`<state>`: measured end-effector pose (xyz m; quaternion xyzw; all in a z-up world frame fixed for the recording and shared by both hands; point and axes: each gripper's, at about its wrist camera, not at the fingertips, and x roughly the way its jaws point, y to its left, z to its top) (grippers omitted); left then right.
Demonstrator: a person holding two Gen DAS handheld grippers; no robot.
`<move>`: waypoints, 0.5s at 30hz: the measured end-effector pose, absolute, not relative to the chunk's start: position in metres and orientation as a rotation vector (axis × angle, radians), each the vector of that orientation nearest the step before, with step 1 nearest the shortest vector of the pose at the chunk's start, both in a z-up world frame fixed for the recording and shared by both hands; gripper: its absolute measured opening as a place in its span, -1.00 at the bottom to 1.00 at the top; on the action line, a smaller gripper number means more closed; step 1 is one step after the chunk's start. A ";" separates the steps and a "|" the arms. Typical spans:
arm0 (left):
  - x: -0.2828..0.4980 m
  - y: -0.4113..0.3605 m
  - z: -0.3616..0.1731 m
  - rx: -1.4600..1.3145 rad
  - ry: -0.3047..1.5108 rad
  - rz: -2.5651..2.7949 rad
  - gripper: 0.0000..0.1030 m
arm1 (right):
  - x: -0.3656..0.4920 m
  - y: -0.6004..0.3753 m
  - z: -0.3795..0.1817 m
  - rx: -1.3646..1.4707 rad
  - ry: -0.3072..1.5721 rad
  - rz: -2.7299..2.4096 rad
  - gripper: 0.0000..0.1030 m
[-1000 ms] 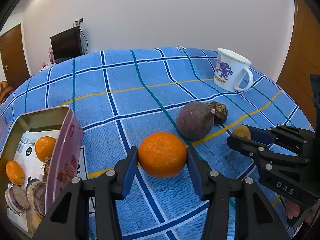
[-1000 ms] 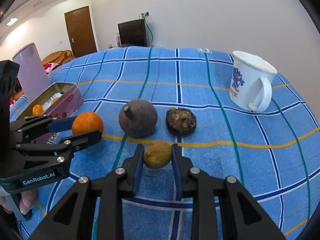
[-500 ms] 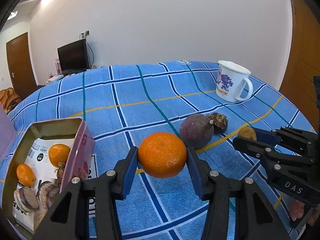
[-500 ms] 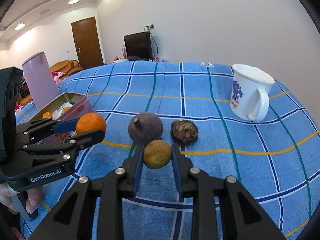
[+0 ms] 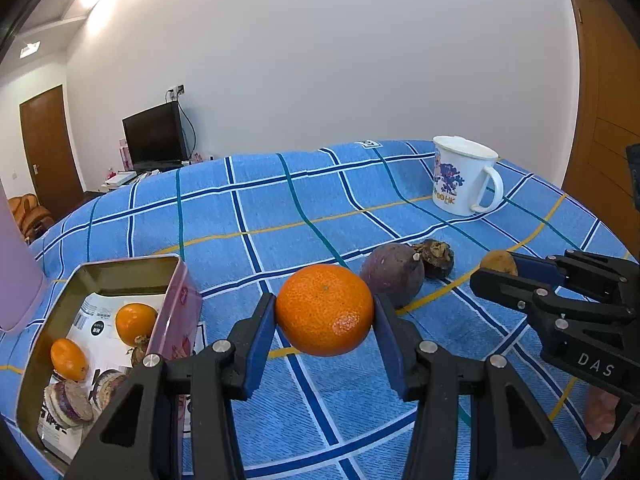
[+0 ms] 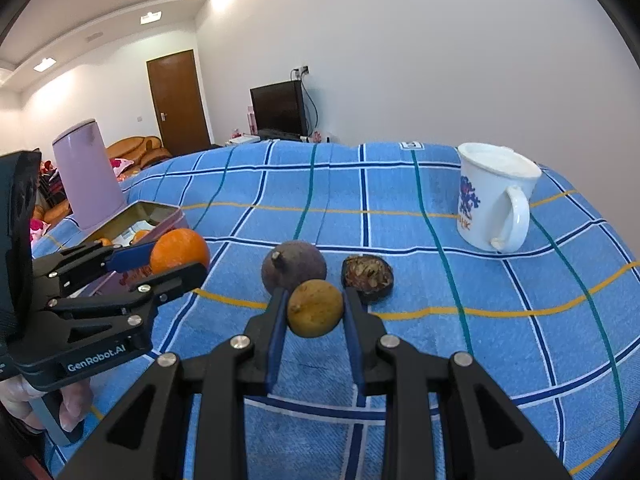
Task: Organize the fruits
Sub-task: 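Lift the small fruit and orange off the cloth with both tools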
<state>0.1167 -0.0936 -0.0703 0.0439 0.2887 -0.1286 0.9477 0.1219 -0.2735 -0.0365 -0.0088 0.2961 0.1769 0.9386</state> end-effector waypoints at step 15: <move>0.110 -0.094 -0.067 0.103 0.544 -0.244 -0.02 | 0.110 -0.271 -0.031 -0.048 0.536 0.332 -0.42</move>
